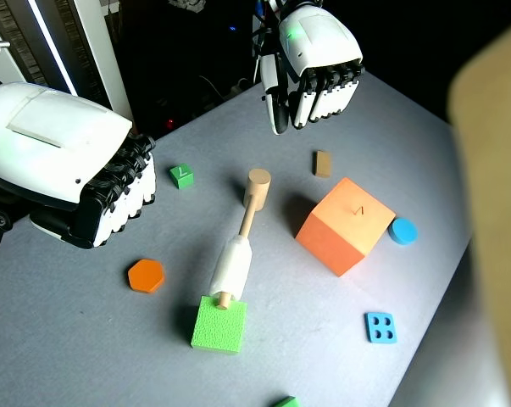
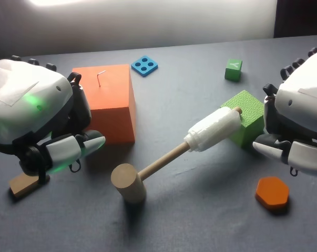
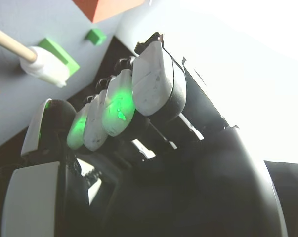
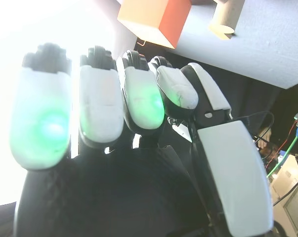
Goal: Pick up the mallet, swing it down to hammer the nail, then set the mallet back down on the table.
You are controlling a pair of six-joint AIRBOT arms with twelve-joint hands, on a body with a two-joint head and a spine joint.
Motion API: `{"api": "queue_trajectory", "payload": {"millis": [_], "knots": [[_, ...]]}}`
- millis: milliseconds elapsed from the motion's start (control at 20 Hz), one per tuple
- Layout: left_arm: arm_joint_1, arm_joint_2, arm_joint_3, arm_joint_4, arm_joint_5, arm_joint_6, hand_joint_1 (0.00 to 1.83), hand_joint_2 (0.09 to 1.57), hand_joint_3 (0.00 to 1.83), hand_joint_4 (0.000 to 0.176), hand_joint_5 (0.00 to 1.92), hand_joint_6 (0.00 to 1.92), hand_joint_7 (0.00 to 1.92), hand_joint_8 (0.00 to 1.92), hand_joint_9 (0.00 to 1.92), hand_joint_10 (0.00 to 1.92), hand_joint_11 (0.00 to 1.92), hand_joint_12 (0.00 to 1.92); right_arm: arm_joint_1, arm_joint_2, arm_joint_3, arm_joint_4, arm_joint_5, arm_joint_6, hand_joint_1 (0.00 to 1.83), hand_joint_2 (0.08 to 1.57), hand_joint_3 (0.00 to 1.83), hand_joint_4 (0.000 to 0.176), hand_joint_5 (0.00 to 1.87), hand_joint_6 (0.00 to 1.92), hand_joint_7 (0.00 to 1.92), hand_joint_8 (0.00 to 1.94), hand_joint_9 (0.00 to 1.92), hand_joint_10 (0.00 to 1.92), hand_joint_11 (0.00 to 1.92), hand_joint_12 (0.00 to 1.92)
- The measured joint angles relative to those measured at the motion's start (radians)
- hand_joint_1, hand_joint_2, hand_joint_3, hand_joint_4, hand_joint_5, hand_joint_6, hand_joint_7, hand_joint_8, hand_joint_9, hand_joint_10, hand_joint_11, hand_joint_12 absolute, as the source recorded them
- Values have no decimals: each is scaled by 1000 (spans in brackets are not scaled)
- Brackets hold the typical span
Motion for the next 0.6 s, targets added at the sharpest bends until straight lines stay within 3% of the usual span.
{"api": "queue_trajectory", "payload": {"millis": [100,350,450,500,600], "knots": [[0,0,1,-12,1,8,0,1166,31,0,0,0,0,0,0,0,0,0,-1,0,0,2,2,-11,109,1193,11,0,179,10,161,8,135,11,0,342],[9,0,5,3,-2,7,0,1171,24,0,0,0,0,0,0,0,0,0,-1,-3,0,-10,8,-11,170,1193,0,0,172,3,150,2,123,3,0,304],[26,0,29,45,14,-53,0,1173,22,0,0,0,0,0,0,0,0,0,-6,-7,13,-133,-5,84,229,1174,0,0,171,1,148,0,122,1,0,314],[40,0,51,114,18,-126,0,1174,21,0,0,0,0,0,0,0,0,0,-6,-10,29,-233,-29,173,268,1163,0,0,175,1,154,1,129,2,0,334],[56,0,81,208,28,-218,0,1173,19,0,0,0,0,0,0,0,0,0,-6,-23,57,-306,-62,247,369,1130,0,0,167,1,153,1,127,1,0,342]]}}
